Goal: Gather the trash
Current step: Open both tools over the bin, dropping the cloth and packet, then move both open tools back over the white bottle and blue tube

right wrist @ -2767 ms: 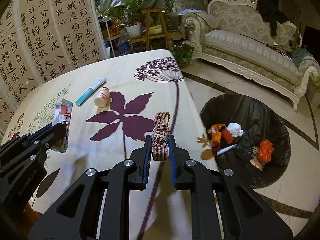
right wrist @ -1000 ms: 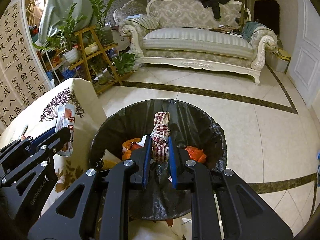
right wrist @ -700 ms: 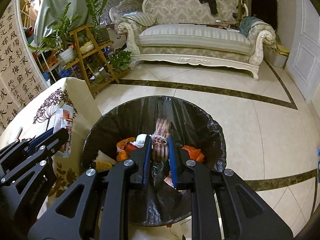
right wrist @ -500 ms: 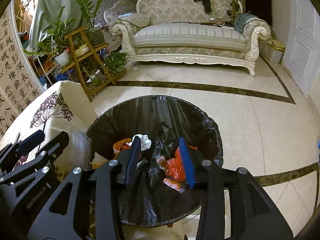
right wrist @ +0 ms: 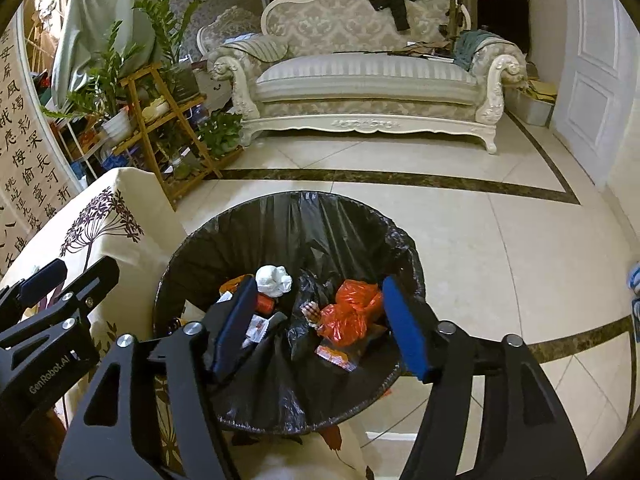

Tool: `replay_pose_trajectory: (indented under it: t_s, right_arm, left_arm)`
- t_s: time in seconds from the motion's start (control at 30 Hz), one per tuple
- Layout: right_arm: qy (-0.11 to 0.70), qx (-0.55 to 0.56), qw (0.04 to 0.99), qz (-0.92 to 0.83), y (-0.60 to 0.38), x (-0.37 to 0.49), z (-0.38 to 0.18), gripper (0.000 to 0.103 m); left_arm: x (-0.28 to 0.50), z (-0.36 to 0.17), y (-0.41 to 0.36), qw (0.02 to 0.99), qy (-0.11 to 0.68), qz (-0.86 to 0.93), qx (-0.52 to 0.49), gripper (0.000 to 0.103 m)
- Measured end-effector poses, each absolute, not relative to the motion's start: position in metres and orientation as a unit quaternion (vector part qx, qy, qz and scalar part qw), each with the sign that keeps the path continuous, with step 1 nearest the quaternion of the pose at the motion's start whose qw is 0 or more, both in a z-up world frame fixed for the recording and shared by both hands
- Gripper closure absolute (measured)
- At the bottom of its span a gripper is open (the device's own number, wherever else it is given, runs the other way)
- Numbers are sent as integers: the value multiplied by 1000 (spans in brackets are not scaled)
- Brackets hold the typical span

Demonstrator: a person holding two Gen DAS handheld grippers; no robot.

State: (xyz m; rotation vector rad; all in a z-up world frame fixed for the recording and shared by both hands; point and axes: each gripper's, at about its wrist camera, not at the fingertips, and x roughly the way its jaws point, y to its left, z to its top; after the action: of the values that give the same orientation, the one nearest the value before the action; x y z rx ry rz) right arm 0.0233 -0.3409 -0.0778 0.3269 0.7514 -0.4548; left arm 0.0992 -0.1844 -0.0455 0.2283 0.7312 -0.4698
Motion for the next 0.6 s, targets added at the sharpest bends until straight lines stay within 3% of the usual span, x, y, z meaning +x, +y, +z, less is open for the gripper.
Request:
replay_pose_trajectory:
  t_s: [0.2,0.6]
  right_arm:
    - [362,152,894,-215,-332,20,-73,30]
    - [371,137,903,-168,-282,32,-64,29]
  left_arm:
    - [93,-39,-170,906,347,-218,104,26]
    - [83,-32,-86,922,348,-152,77,23]
